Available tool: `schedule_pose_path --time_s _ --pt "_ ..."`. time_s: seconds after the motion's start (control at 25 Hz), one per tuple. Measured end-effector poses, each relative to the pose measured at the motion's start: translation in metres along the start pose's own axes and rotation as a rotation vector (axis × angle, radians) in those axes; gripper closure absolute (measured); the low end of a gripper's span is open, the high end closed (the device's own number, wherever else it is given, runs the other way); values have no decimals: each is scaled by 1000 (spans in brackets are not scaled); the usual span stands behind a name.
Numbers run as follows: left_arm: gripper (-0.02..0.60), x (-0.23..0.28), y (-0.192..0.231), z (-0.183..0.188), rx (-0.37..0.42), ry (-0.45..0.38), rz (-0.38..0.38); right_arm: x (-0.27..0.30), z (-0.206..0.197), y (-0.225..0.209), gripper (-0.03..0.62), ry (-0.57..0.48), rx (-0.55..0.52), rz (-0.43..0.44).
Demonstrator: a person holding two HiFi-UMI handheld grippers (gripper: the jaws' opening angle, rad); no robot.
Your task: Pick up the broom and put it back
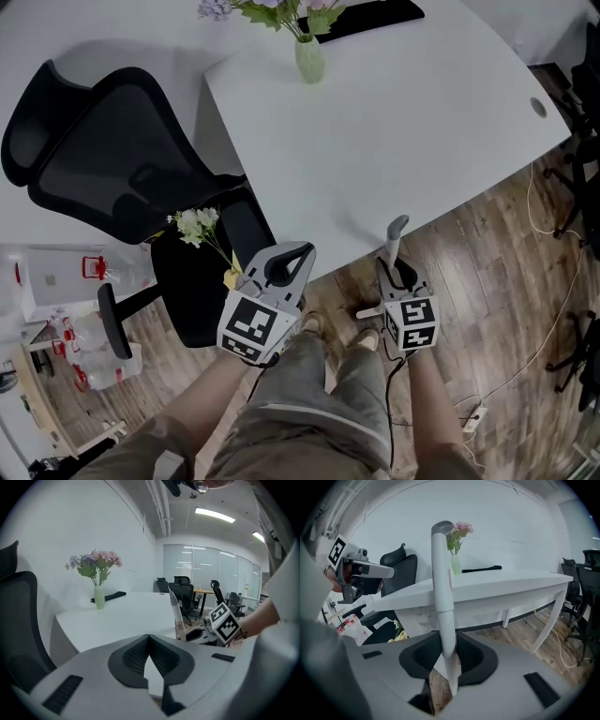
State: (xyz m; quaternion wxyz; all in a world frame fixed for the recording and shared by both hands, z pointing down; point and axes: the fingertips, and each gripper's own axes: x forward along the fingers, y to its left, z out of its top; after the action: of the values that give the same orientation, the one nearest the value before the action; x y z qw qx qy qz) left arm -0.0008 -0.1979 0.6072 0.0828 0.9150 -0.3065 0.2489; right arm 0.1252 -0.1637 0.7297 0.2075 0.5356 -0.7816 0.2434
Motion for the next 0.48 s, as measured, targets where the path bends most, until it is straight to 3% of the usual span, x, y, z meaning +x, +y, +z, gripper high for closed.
schedule_pose_path --time_s 0.48 --pt "566 -40 -27 39 24 -32 -28 -90 17 -5 488 -60 -16 -108"
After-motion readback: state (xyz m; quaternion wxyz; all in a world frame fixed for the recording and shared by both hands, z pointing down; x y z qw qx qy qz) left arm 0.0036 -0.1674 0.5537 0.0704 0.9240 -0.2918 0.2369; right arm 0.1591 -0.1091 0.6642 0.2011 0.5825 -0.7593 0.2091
